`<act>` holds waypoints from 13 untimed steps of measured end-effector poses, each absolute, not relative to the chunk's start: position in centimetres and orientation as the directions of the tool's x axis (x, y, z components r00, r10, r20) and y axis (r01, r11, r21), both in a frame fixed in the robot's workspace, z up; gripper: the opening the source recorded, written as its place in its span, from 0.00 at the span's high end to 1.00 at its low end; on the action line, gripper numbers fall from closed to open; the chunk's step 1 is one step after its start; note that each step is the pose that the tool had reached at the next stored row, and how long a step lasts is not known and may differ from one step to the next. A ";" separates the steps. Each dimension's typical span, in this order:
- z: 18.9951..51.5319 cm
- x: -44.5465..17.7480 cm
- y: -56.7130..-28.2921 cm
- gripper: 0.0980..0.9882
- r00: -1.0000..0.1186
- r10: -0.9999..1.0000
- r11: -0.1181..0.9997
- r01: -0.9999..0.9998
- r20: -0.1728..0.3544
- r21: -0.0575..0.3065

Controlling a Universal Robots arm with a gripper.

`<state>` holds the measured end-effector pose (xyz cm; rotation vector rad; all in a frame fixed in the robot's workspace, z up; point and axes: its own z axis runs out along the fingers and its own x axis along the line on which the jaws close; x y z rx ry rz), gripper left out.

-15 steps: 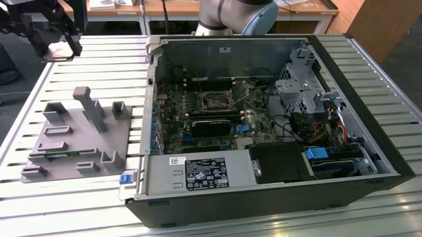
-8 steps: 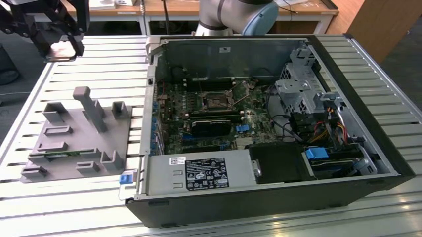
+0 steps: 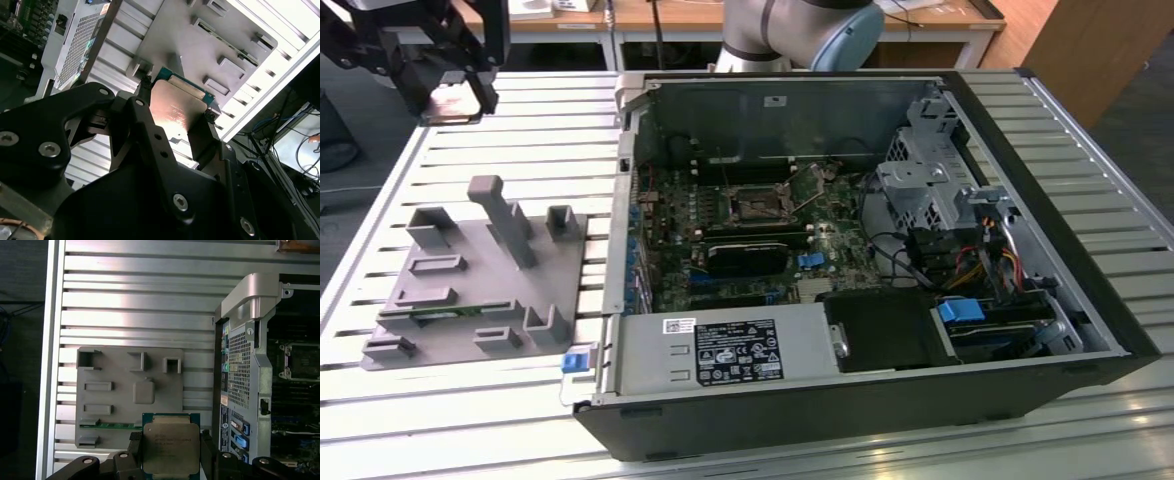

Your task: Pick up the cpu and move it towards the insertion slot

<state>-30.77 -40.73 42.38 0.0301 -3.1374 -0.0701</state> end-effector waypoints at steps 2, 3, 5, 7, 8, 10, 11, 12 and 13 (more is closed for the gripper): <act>42.4 -30.6 -40.7 0.50 -1.000 -0.019 0.999 -0.019 0.003 0.045; 42.4 -30.6 -40.7 0.50 -1.000 -0.019 0.999 -0.019 0.003 0.045; 42.4 -30.4 -40.7 0.50 -1.000 -0.019 0.999 -0.019 0.003 0.045; 42.3 -30.2 -40.7 0.50 -1.000 -0.019 0.999 -0.019 0.003 0.045; 42.3 -30.1 -40.7 0.50 -1.000 -0.019 0.999 -0.019 0.003 0.045; 42.3 -29.8 -40.7 0.50 -1.000 -0.019 0.999 -0.019 0.003 0.045; 42.3 -29.7 -40.7 0.50 -1.000 -0.019 0.999 -0.019 0.003 0.045; 42.3 -29.5 -40.6 0.50 -1.000 -0.019 0.999 -0.019 0.003 0.045; 42.3 -29.4 -40.6 0.50 -1.000 -0.019 0.999 -0.019 0.003 0.045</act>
